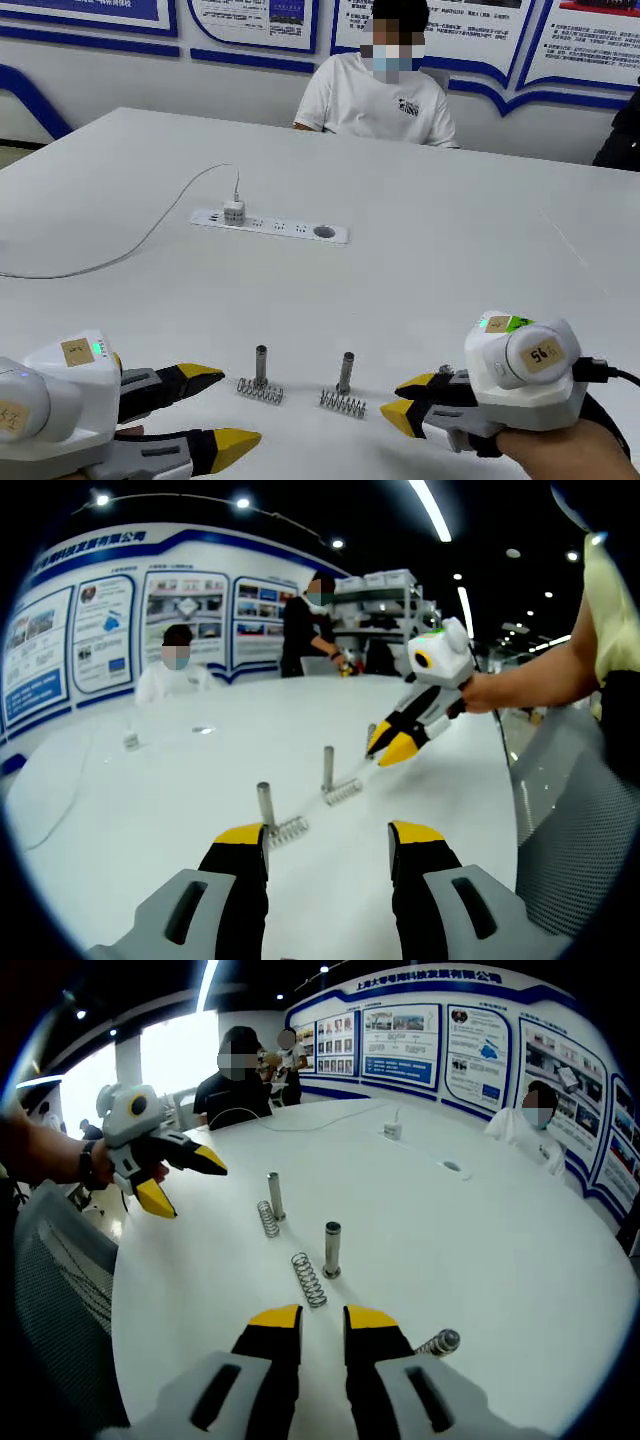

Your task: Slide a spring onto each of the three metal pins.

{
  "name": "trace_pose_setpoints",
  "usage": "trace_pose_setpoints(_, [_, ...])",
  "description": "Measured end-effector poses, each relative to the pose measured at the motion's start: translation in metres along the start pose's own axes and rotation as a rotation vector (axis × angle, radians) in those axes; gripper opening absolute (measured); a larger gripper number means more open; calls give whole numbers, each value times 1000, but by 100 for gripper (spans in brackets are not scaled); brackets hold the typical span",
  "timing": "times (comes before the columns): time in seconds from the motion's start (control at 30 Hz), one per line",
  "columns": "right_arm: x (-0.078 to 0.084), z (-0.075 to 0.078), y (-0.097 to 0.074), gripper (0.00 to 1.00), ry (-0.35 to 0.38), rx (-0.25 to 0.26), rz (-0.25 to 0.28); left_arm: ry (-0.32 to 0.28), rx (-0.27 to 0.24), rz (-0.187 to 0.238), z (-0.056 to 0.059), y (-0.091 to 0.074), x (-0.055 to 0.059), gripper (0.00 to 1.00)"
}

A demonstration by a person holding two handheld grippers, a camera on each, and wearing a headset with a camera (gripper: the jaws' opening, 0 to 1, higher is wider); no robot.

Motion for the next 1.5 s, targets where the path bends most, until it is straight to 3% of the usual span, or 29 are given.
trace_pose_setpoints(0.33, [-4,-4,18,17,-52,-52,-2,-4,-4,-8,-3,-1,2,49])
trace_pose_setpoints(0.8, [3,-2,37,17,-62,-91,-27,-7,-6,-14,-3,0,5,48])
trace_pose_setpoints(1.5, [6,-6,40,12,-77,-114,-36,-9,-7,-21,-2,0,8,48])
Point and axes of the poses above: the centre of the closed fingertips' face, and the gripper's own axes: y roughly forward along the fingers, z roughly to its right, x roughly out of its underside, the point moved 6 cm from there along -y, roughly backward along the fingers, and after that the axes turned 15 degrees about -y, right-handed, at the moved point
